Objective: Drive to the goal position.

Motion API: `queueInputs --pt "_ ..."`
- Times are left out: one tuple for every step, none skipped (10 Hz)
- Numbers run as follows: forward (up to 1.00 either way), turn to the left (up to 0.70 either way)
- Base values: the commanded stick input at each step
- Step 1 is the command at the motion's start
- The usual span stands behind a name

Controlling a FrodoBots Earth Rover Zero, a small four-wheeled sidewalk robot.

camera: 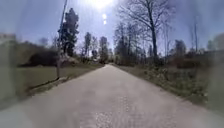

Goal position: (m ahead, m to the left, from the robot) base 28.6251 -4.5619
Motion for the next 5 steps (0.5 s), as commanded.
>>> queueInputs --pt "0.70 0.12" --pt "0.70 0.03" --pt "0.70 0.00" --pt "0.70 0.00" --pt "0.62 0.15"
